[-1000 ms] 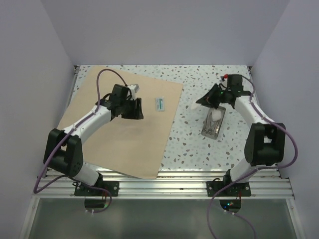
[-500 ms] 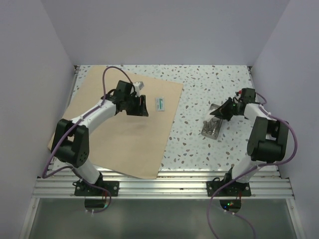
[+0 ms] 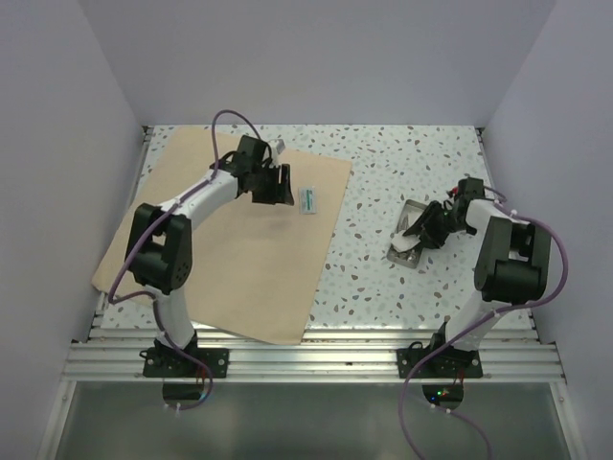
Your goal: Prepare the surgical pack
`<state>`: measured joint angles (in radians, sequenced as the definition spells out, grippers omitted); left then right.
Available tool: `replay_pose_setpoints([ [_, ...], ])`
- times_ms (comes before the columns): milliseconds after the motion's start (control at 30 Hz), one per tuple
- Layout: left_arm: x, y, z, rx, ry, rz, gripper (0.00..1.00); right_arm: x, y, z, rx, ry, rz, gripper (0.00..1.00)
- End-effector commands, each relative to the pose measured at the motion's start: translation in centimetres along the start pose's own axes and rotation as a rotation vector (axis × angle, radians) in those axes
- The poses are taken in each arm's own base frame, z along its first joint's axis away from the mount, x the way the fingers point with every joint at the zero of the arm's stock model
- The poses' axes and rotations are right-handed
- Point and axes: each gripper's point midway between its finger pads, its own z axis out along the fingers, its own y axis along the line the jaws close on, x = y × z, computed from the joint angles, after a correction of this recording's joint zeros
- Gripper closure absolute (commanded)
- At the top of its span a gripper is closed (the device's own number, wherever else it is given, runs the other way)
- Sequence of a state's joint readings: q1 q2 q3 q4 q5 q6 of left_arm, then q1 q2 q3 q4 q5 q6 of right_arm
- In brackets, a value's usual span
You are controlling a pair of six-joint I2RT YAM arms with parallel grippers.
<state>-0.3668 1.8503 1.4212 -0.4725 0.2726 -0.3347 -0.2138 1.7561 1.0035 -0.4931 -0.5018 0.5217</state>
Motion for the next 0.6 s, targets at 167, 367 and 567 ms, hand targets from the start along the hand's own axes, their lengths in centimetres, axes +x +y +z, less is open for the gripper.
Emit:
replay_pose_setpoints([
  [167, -3.7, 1.5, 3.0, -0.091, -0.035, -0.065, 0.38, -1.8, -0.4, -3.0, 0.130, -0.061, -0.074, 0.38],
  [367, -6.7, 1.8, 5.5, -0.091, -0.127, -0.012, 0.37, -1.8, 1.7, -7.4, 0.155, -0.110, -0.129, 0.29],
  [567, -8.4, 1.1, 7.9, -0.031, -0.141, 0.032, 0.39, 0.5, 5.4, -8.3, 0.080, -0.090, -0.187, 0.27],
])
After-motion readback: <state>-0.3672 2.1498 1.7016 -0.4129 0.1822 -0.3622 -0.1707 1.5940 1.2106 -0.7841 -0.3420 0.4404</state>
